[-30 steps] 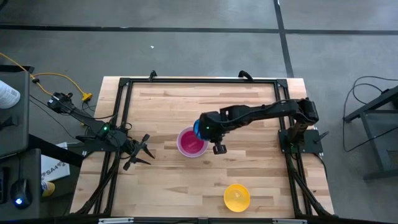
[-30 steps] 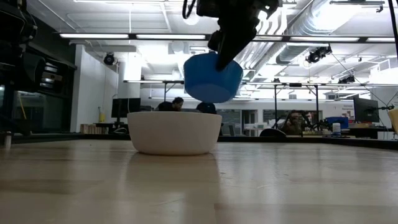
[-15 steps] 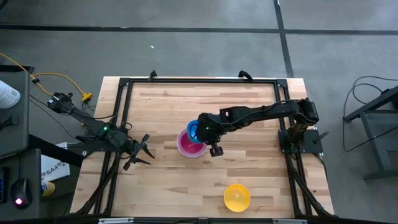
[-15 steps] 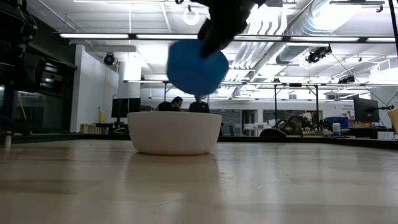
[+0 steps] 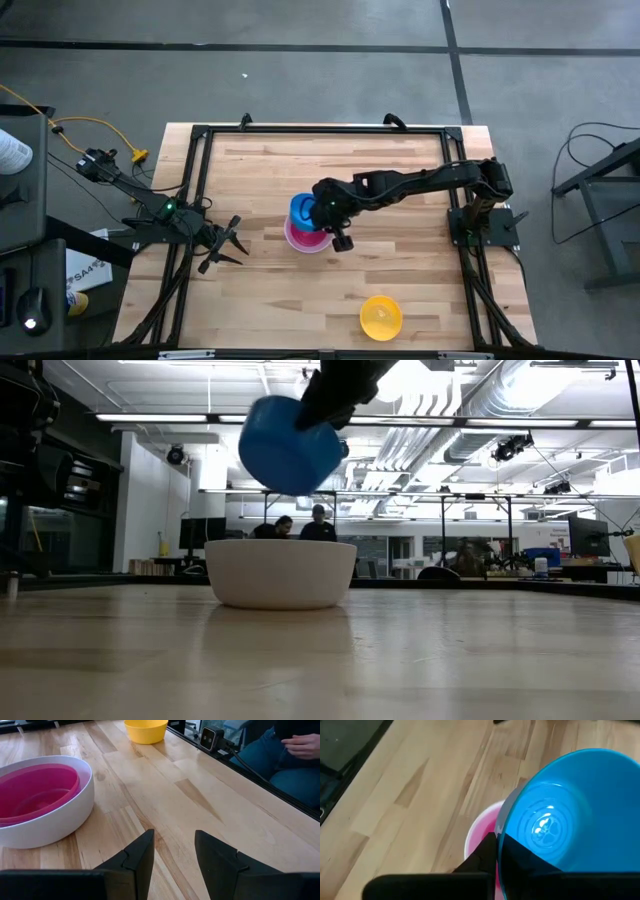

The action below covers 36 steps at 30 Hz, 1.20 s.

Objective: Nest bowls inside each other
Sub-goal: Stack the blue bowl into the pink bowl

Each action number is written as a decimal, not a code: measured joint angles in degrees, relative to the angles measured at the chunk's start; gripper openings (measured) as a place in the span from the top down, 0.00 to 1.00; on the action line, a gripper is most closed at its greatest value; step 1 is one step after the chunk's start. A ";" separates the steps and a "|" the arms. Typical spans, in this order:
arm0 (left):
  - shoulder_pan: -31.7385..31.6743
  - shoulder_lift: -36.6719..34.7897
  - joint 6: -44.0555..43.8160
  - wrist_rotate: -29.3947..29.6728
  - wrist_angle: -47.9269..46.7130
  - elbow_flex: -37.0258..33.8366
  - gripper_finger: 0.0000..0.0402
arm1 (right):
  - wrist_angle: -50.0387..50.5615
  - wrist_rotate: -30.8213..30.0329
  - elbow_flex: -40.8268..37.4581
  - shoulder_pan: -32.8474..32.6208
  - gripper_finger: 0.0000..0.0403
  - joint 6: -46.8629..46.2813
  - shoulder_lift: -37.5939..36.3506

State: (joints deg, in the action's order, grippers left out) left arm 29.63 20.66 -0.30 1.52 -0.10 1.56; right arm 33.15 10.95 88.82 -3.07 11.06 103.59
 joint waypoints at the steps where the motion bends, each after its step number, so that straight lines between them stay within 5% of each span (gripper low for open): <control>1: 0.02 0.00 0.00 -0.02 0.00 0.00 0.65 | -0.65 -0.05 0.00 0.00 0.99 0.37 0.00; 16: 0.02 0.00 0.00 0.00 -0.01 0.00 0.65 | -4.52 -0.09 2.97 1.77 0.99 2.68 2.76; 24: 0.00 0.26 0.00 0.00 0.00 -0.01 0.65 | 6.05 -0.05 14.28 0.64 0.99 4.22 11.05; 36: 0.01 0.18 -0.01 0.00 0.00 -0.02 0.65 | 13.45 -1.85 15.30 -1.44 0.99 3.73 12.12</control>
State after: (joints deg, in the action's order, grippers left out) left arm 29.64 20.84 -0.30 1.52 -0.10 1.54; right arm 46.61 9.10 104.12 -4.51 14.79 115.71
